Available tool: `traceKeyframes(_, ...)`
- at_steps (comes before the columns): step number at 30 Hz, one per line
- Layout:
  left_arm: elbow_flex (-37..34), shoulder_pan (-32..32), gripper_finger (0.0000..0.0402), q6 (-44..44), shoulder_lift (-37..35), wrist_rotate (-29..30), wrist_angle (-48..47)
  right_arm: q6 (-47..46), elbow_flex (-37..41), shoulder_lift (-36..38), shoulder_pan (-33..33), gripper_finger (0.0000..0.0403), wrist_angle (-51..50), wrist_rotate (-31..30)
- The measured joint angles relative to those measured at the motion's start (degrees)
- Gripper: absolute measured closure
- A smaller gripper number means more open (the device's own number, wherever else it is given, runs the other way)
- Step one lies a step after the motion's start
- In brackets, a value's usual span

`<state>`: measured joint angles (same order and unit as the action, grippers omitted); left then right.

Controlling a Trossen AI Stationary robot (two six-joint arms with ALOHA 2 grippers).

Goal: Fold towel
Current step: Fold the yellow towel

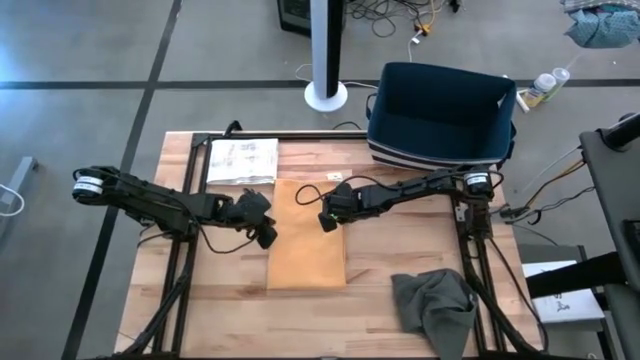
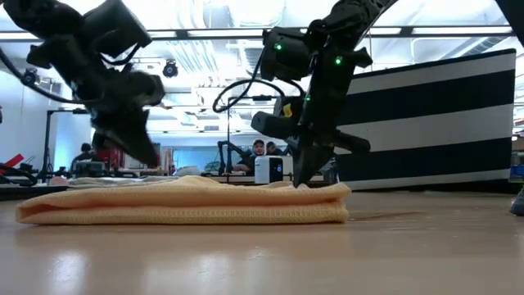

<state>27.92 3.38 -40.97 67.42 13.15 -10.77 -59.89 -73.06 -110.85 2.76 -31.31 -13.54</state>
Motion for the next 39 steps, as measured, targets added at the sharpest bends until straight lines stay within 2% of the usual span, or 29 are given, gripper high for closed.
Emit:
traceKeyframes(5,0.0,0.0,0.0401,0.0,2.3,0.0,6.8,2.7,0.0,0.0,0.0,0.0401,-0.1,-0.1)
traceKeyframes(10,0.0,0.0,0.0401,0.0,8.9,0.0,13.9,3.8,0.2,0.0,0.0,0.0384,-0.3,-0.9)
traceKeyframes(16,0.4,-0.2,0.0401,0.0,17.1,1.5,16.2,6.1,0.2,0.0,0.0,0.0314,-3.8,-3.0)
traceKeyframes(22,0.5,-0.2,0.0401,-0.4,20.9,2.5,20.3,6.5,-0.4,1.6,-0.9,0.0241,-5.1,-4.6)
traceKeyframes(27,0.5,-0.2,0.0401,0.0,19.6,2.8,19.6,3.8,-0.4,2.5,-2.9,0.0219,-8.5,0.1)
traceKeyframes(32,0.3,-0.2,0.0401,0.3,16.6,3.3,19.2,1.4,0.2,1.7,-6.3,0.0230,-9.9,0.7)
traceKeyframes(39,0.3,0.0,0.0401,1.8,4.6,2.8,15.7,-0.3,-0.1,-1.5,-8.5,0.0260,-8.3,1.4)
